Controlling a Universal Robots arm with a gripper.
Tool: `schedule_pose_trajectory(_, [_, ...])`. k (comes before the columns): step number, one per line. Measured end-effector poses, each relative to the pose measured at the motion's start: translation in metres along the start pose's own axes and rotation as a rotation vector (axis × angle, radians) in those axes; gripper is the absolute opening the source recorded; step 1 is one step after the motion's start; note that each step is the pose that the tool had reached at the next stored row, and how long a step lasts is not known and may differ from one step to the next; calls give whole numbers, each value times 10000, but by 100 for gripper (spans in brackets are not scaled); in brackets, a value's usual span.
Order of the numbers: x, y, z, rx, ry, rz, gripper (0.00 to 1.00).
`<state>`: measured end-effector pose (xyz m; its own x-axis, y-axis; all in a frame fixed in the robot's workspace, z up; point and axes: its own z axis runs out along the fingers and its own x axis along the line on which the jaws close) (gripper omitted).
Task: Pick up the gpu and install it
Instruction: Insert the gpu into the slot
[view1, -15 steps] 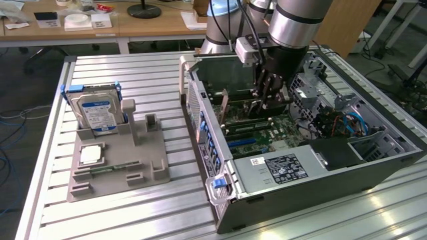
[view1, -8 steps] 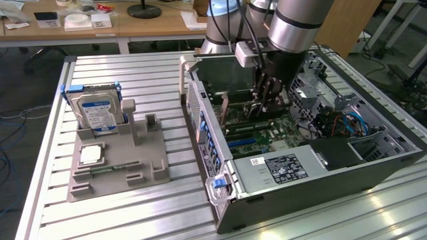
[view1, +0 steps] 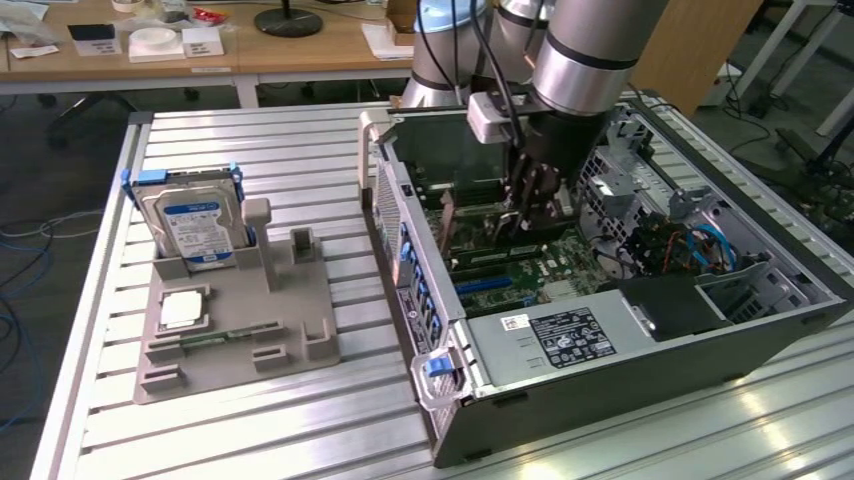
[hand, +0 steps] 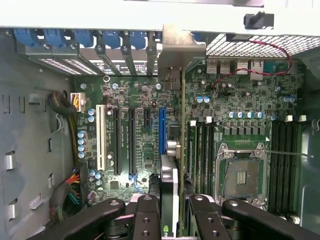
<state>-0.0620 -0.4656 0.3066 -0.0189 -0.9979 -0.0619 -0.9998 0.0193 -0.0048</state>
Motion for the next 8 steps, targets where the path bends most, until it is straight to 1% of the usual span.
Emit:
schedule_pose_trajectory(5, [11, 1, 46, 2, 0, 31, 27])
schedule_pose_trajectory(8, [16, 0, 87, -4, -6, -68, 27])
